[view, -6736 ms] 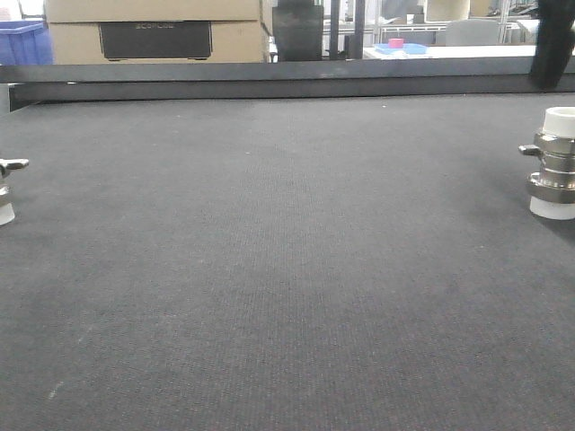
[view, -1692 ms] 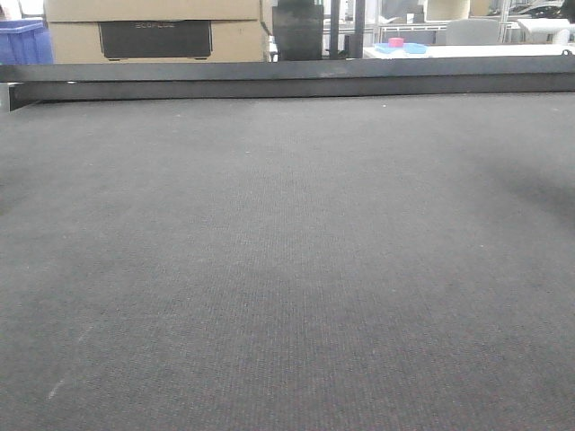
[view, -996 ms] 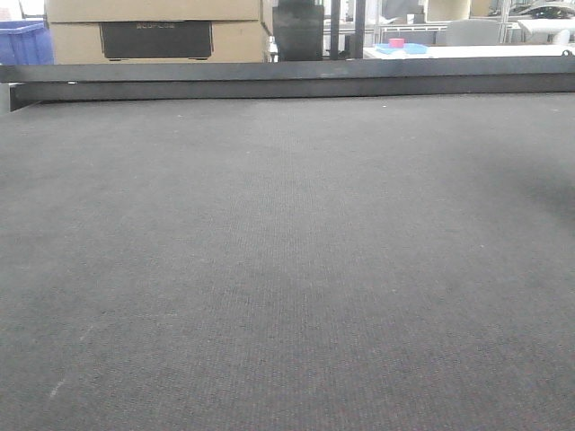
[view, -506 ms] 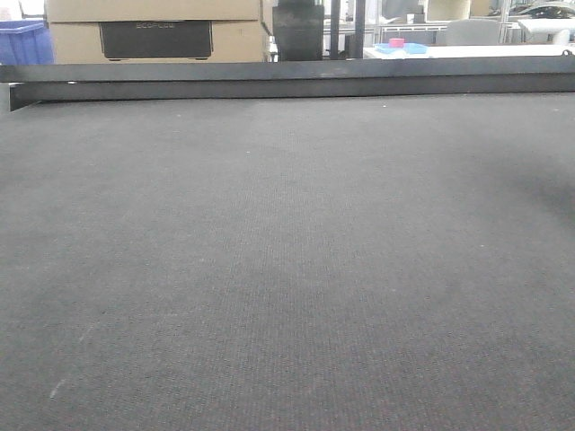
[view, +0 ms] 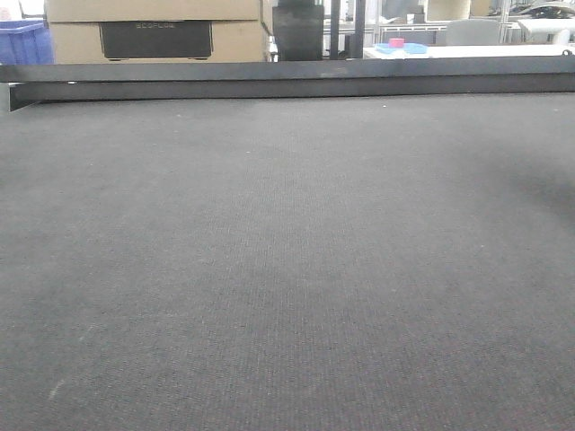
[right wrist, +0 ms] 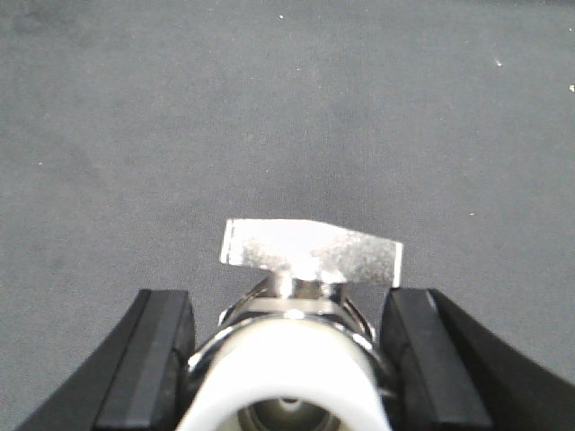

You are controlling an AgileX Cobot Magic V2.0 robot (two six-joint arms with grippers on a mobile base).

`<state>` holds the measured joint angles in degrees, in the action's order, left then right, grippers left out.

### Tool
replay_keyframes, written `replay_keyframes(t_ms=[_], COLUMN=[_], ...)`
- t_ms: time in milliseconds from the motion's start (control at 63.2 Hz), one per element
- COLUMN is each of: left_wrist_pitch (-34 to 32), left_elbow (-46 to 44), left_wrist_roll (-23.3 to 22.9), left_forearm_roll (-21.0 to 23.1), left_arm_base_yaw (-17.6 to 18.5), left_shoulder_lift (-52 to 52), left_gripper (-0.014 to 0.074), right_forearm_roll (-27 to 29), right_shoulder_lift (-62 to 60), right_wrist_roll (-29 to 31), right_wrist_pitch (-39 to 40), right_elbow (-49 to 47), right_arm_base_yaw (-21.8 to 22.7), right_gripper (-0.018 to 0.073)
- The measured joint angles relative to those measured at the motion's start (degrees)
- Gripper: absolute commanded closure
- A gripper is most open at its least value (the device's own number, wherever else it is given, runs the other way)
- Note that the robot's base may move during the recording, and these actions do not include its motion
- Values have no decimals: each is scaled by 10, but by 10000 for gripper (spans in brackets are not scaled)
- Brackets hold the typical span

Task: Place valve from conveyor to right shelf box
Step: 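Lift the valve with the left gripper, holding both valves up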

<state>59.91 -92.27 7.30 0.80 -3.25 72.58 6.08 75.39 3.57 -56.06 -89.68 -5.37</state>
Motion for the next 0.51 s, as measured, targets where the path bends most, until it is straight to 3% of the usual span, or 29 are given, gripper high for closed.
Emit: replay_keyframes(t_ms=[506], left_wrist_pitch=[-1], left_elbow=[0], left_wrist_roll=[0], left_forearm_roll=[0], left_arm_base_yaw=[0], left_shoulder_lift=[0], left_gripper=[707], right_forearm_roll=[0], right_shoulder_lift=[0], right_wrist_roll=[0], right_wrist_pitch=[0], right_elbow=[0], right_arm_base_yaw=[0], right_gripper=[713])
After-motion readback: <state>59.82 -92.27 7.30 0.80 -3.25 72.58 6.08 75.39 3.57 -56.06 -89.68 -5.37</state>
